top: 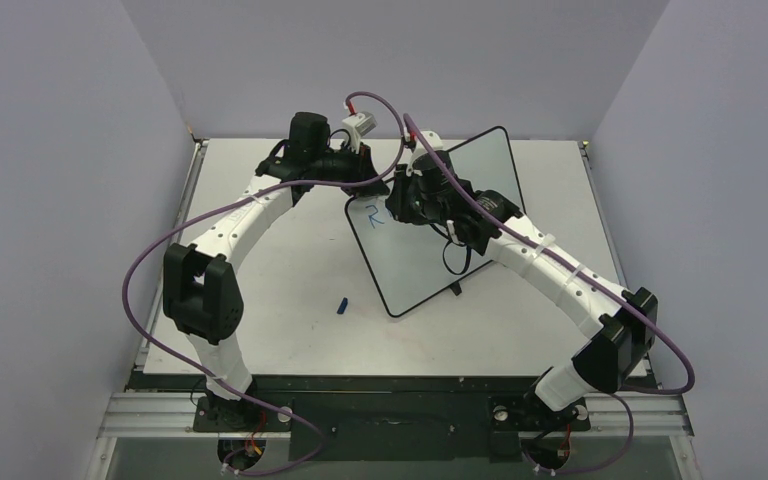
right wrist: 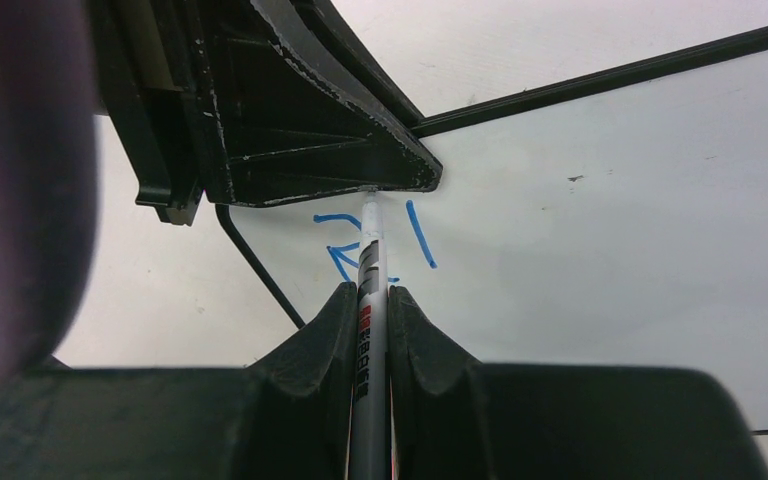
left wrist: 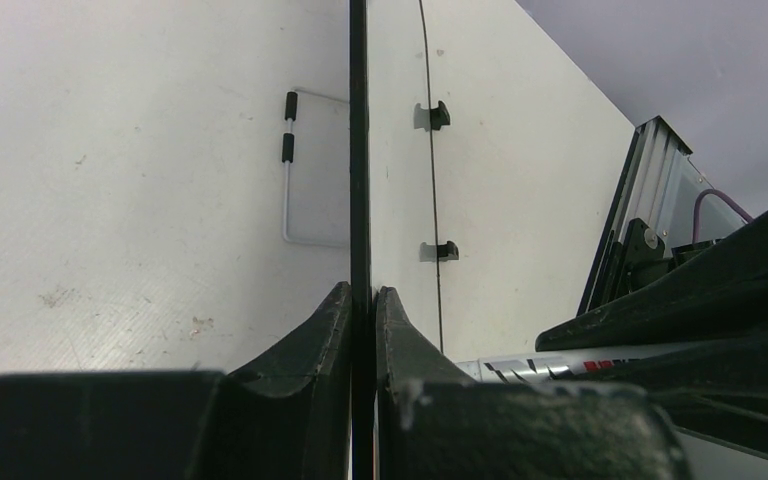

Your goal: Write a sentence on the whiteboard

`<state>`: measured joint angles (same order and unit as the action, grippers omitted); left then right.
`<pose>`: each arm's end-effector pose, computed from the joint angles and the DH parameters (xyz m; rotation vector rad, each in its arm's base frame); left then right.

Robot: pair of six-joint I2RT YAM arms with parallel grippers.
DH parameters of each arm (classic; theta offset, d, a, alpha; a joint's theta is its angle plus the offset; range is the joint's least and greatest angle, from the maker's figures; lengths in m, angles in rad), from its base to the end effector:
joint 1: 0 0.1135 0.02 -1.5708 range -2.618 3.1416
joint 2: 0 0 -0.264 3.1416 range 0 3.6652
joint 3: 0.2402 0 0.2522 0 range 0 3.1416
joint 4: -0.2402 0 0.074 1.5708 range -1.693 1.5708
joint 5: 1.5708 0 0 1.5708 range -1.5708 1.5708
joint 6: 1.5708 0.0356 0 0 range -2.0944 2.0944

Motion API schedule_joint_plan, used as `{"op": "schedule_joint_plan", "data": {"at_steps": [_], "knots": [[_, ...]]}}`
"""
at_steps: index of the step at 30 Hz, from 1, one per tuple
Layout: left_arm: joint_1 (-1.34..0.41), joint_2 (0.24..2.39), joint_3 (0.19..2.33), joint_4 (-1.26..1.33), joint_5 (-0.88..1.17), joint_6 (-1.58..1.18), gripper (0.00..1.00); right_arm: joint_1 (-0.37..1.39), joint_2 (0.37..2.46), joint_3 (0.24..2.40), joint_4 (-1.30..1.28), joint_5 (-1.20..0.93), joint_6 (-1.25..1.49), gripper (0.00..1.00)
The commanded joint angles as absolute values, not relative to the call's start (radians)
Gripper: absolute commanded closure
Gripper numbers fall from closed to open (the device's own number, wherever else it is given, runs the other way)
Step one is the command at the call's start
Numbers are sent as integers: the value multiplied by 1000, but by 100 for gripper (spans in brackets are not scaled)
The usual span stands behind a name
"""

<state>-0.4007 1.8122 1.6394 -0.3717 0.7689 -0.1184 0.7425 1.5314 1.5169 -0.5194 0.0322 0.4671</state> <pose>0.3770 -0.1866 0.3352 0.7643 1.9983 -1.1173 0.2585 0.2356 0.3780 -0.2796 2.1634 0.6787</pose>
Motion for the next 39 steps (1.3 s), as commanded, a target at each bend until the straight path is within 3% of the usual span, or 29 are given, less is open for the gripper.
{"op": "schedule_joint_plan", "data": {"at_steps": [1, 22, 39], "knots": [[-415, 1762, 1648, -314, 776, -54, 100, 751, 1536, 1542, -481, 28, 483, 100], [-419, 1752, 1645, -310, 778, -54, 100, 733, 1548, 1497, -514, 160, 475, 100], [-420, 1754, 1644, -308, 769, -52, 100, 738, 1459, 1482, -490, 45, 479, 100]]}}
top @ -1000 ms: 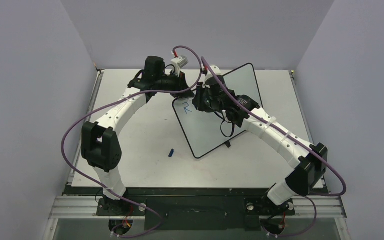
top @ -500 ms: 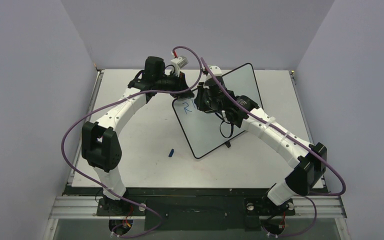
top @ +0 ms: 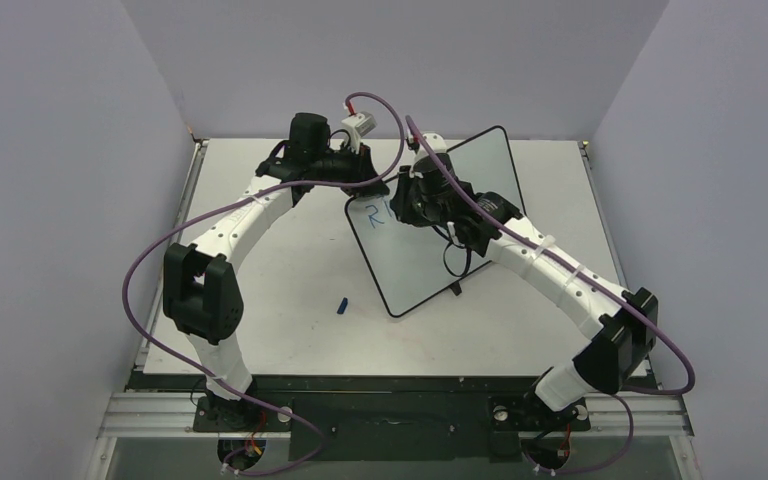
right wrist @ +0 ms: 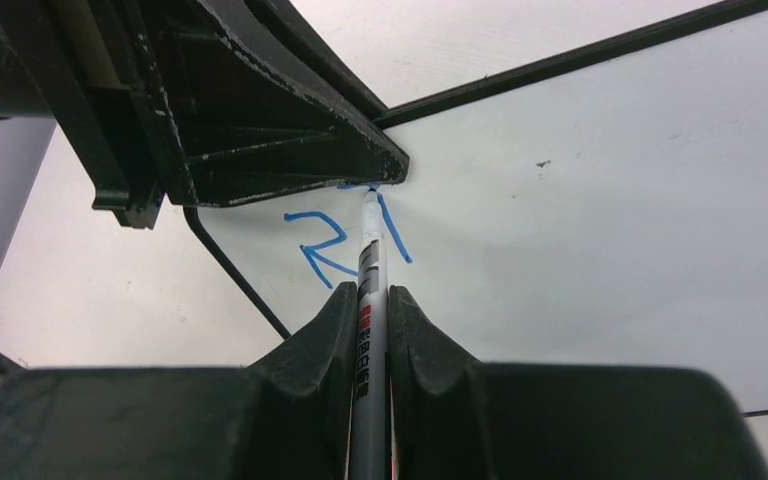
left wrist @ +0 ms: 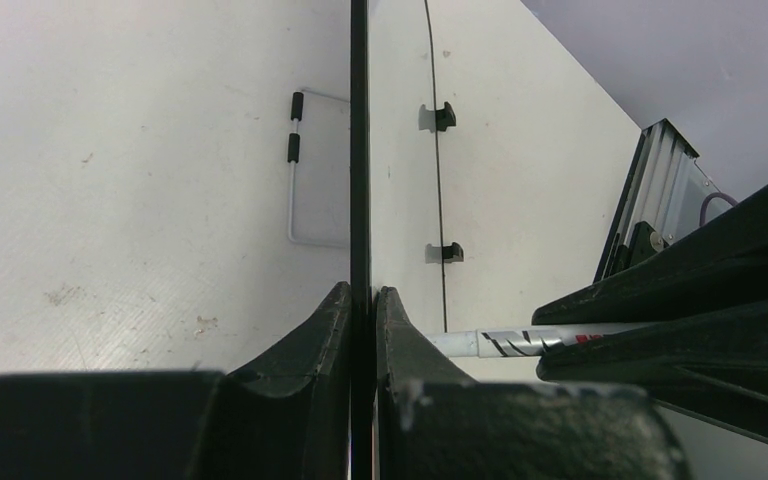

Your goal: Write a sentence on the whiteboard

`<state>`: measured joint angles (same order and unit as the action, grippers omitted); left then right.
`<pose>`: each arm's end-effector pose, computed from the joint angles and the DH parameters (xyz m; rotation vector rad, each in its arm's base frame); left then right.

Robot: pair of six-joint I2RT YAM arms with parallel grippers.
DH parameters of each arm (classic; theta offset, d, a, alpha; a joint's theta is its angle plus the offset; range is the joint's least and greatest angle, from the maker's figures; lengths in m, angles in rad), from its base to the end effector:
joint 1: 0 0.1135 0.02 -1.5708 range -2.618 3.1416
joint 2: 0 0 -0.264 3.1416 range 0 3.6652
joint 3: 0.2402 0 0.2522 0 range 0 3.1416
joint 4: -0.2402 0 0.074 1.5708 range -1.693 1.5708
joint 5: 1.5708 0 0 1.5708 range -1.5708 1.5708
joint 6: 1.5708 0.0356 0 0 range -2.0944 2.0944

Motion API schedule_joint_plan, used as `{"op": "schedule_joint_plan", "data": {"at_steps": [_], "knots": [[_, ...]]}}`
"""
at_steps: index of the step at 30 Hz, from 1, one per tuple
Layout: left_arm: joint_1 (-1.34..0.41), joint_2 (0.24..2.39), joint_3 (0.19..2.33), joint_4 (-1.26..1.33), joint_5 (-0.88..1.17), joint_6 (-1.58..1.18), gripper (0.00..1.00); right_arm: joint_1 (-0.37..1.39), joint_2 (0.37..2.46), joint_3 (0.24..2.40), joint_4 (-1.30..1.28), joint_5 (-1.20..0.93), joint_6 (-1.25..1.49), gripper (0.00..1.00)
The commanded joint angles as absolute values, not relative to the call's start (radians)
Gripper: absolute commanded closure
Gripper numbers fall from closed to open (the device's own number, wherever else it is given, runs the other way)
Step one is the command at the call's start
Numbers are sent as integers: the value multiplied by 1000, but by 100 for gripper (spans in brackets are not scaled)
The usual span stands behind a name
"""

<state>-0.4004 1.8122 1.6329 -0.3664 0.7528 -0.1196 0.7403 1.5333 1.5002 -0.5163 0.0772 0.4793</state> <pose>0.3776 -0.1862 0.3333 0.7531 2.0053 -1.1012 0.2605 0.2342 0.3720 -0.2375 2.1729 0.6320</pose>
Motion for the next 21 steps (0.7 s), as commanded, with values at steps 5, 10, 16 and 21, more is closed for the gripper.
{"op": "schedule_joint_plan", "data": {"at_steps": [5, 10, 16, 21], "knots": [[-420, 1751, 1641, -310, 763, -50, 100, 727, 1409, 1427, -496, 61, 476, 100], [-419, 1743, 1640, -310, 764, -49, 100, 686, 1380, 1365, -496, 71, 470, 100], [-420, 1744, 1638, -308, 765, -51, 100, 666, 1395, 1388, -494, 75, 461, 100], [-421, 1743, 1638, -308, 765, -49, 100, 660, 1427, 1436, -493, 69, 456, 100]]}}
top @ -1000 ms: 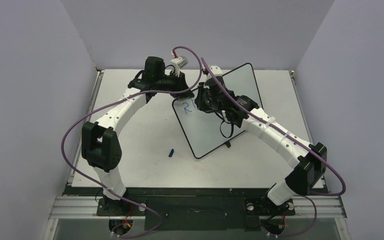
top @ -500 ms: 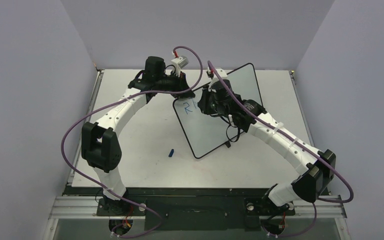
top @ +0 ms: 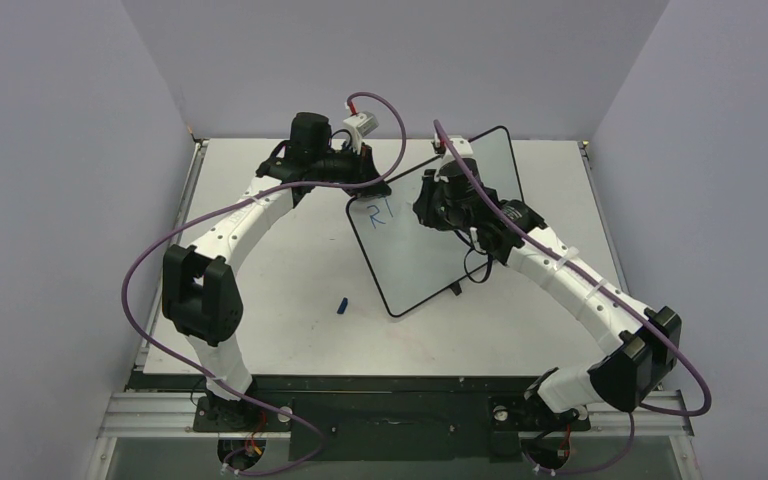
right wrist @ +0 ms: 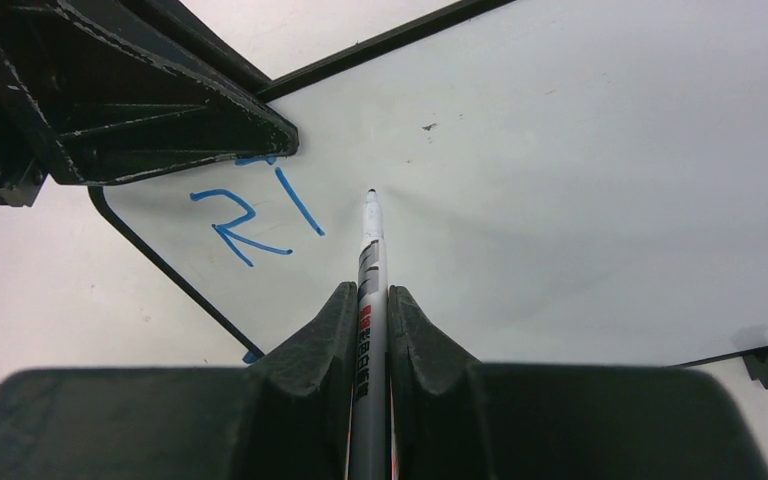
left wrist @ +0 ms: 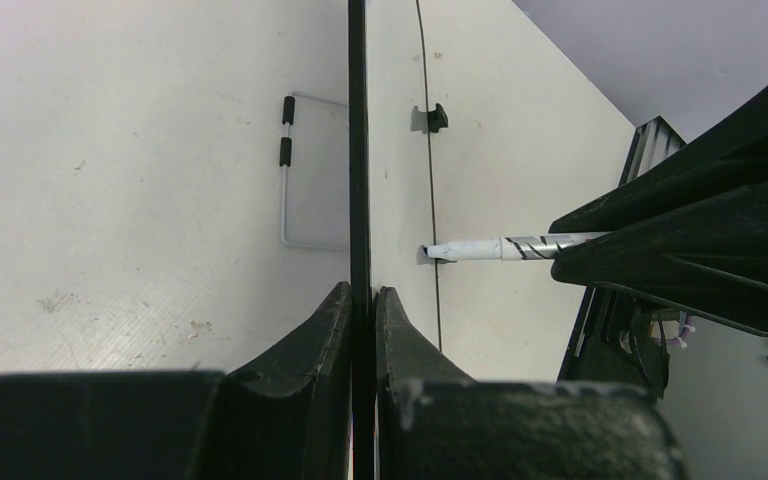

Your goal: Write a sentence on the whiteboard

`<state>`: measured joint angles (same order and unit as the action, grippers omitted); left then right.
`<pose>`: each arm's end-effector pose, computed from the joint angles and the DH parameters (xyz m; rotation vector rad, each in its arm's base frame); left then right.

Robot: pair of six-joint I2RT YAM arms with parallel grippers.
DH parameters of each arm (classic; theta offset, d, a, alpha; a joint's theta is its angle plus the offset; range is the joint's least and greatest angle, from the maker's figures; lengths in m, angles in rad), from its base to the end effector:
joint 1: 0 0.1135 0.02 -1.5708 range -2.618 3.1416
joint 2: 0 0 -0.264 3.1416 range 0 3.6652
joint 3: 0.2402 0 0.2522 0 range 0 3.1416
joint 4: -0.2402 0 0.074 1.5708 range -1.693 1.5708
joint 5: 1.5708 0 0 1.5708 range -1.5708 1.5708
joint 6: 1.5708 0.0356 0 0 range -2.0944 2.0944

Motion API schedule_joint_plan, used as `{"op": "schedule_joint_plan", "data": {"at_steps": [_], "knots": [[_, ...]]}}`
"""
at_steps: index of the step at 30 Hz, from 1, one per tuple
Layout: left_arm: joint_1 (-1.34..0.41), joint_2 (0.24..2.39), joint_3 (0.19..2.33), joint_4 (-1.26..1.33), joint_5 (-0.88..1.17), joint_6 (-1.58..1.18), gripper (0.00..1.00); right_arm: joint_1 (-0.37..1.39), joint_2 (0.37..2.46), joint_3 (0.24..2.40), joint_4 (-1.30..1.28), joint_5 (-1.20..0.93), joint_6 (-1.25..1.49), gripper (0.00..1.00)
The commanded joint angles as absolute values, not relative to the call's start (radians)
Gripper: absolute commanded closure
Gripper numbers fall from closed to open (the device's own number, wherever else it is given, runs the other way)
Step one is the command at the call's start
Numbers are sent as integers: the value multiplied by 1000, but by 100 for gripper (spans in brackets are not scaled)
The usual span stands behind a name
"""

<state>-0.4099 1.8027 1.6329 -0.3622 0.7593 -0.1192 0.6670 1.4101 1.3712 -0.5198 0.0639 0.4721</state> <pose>0.3739 -0.1892 0.3375 0.7700 1.9871 -1.1108 0.2510 0.1948 0.3665 -0.1743 2.1815 0.5950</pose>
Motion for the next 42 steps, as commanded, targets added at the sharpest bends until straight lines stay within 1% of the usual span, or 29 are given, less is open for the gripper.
{"op": "schedule_joint_plan", "data": {"at_steps": [1, 23, 30, 42], "knots": [[-422, 1743, 1638, -308, 765, -49, 100, 661, 1431, 1441, -493, 68, 456, 100], [-423, 1747, 1641, -312, 766, -46, 100, 640, 1515, 1506, -487, 61, 450, 100], [-422, 1749, 1641, -312, 764, -45, 100, 667, 1529, 1518, -483, 44, 453, 100], [-422, 1750, 1640, -313, 759, -43, 100, 691, 1523, 1473, -477, 44, 465, 100]]}}
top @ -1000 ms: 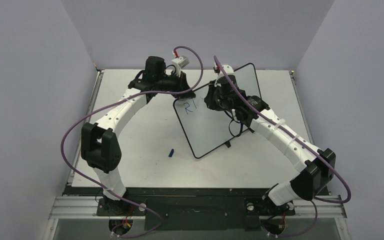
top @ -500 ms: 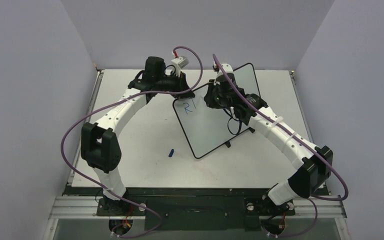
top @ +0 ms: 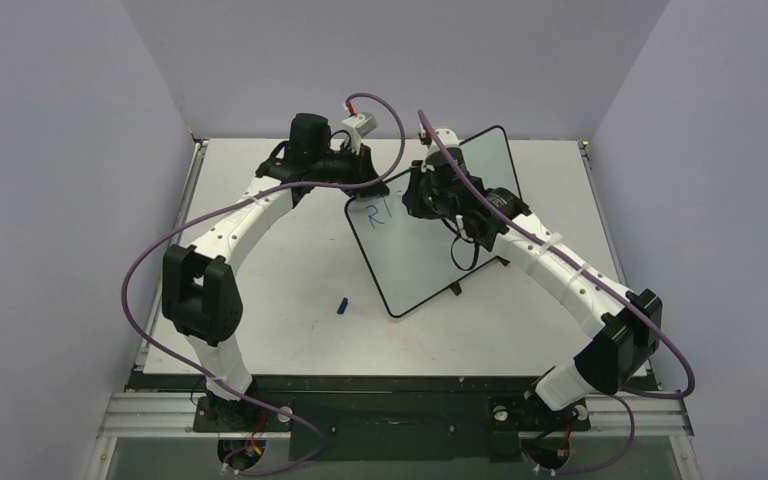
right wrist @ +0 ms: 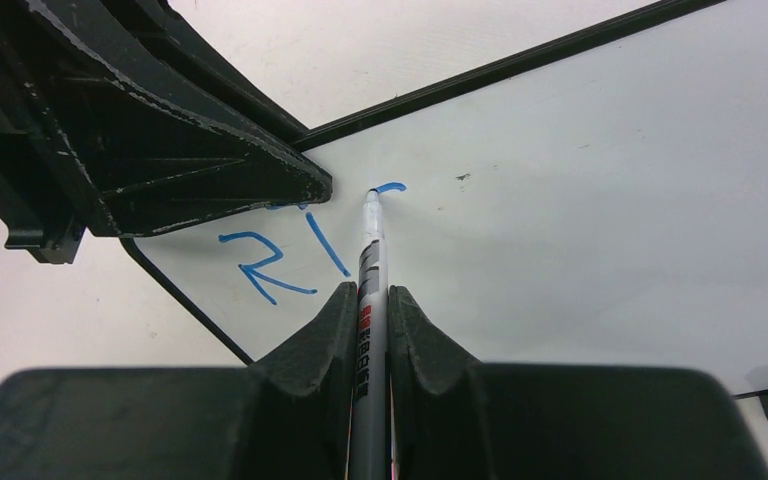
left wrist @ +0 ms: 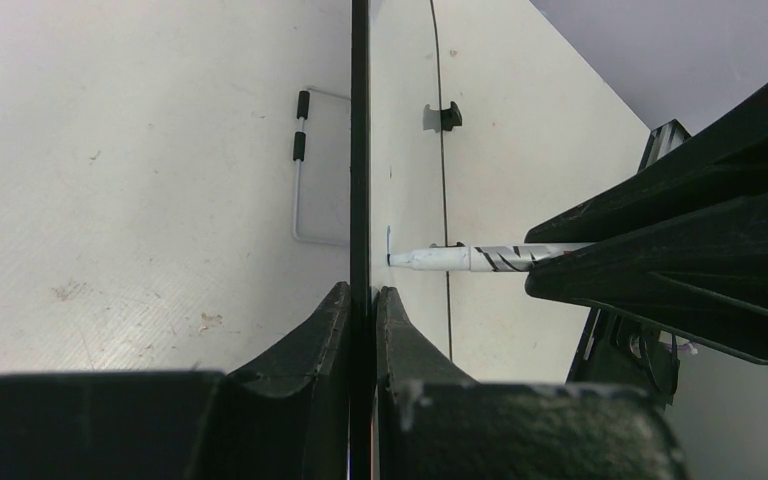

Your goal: Write a sentence on the whiteboard

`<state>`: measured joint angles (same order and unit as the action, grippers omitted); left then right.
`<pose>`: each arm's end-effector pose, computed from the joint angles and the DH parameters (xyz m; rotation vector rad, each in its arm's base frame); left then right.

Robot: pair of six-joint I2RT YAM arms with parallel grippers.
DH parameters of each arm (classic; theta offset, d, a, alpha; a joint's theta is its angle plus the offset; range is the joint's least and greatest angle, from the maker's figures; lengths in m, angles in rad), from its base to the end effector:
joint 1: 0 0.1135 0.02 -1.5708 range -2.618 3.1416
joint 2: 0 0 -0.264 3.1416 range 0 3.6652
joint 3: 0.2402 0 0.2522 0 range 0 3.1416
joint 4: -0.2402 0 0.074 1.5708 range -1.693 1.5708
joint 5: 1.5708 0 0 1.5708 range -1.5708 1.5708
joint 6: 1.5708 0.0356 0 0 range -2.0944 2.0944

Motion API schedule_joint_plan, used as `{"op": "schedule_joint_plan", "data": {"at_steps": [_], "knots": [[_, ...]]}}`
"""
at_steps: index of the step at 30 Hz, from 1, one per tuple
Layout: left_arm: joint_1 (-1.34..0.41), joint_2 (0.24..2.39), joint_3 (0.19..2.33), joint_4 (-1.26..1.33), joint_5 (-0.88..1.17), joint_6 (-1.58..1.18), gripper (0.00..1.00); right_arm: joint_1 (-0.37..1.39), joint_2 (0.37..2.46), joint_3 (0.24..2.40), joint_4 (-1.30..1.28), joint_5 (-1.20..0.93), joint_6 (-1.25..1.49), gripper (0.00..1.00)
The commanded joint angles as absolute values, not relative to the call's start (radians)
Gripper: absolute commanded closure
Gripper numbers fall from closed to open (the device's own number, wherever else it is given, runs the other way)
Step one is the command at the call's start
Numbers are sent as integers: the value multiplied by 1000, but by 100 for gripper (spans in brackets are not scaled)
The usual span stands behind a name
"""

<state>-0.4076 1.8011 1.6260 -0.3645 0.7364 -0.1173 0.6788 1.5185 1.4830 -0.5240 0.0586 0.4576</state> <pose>0.3743 -0.1877 0.3354 0.7543 2.0014 -1.0857 0.2706 0.2156 0.3703 -0.2064 2.1805 0.5984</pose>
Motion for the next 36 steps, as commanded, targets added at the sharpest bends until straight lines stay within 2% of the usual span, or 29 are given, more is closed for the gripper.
{"op": "schedule_joint_plan", "data": {"at_steps": [1, 36], "knots": [[-422, 1750, 1640, -313, 759, -43, 100, 691, 1519, 1464, -476, 43, 466, 100], [-422, 1750, 1641, -313, 755, -44, 100, 644, 1453, 1334, -493, 87, 465, 100]]}}
